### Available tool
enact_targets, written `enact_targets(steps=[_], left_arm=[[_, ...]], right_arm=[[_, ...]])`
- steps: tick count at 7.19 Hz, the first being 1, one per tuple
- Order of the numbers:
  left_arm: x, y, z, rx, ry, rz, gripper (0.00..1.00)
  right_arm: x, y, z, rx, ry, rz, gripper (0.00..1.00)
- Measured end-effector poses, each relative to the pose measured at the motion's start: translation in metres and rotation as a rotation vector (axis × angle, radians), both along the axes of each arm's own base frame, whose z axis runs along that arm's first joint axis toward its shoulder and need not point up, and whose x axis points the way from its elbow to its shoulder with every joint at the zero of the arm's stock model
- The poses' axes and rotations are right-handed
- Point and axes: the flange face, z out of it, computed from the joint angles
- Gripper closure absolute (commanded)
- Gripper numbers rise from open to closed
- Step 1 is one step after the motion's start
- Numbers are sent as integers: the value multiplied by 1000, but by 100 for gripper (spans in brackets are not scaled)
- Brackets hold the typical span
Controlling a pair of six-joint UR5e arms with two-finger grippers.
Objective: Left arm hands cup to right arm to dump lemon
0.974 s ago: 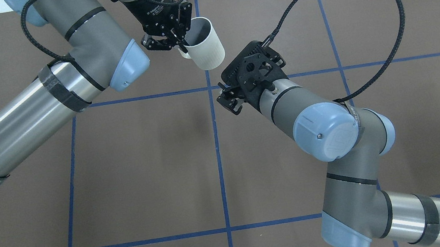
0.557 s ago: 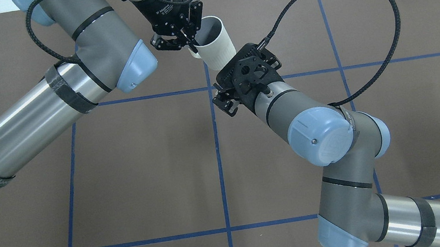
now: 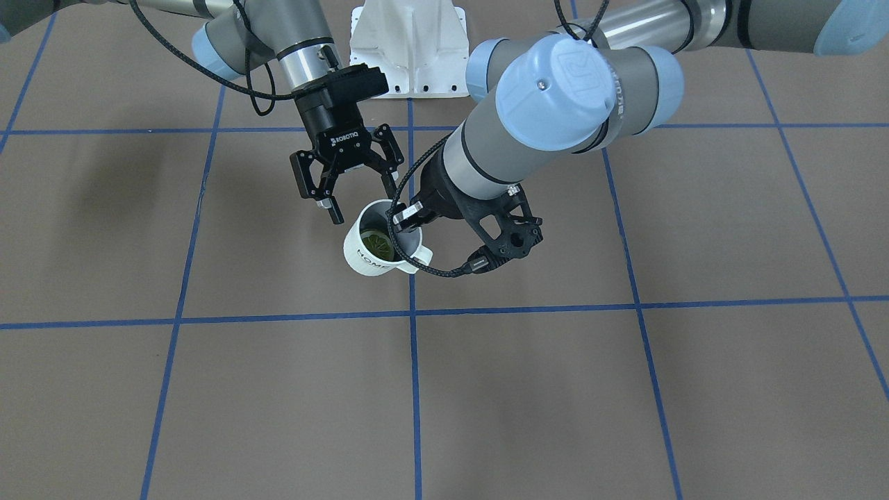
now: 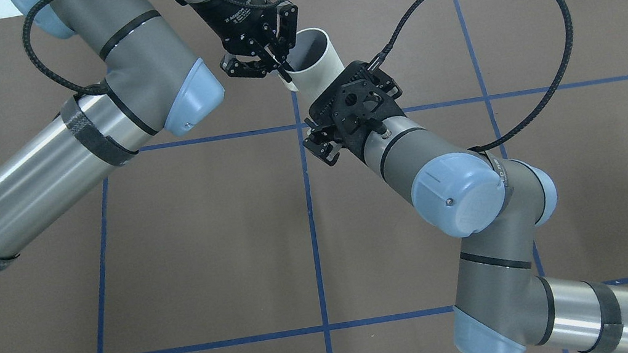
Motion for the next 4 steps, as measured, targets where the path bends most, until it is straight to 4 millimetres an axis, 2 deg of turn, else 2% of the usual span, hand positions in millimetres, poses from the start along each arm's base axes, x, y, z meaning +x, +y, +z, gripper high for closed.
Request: enact_targets(steps=[4], left_arm=[[-3, 6, -3, -5, 14, 19, 100]], right_arm=[[4, -4, 2, 0, 1, 9, 1]])
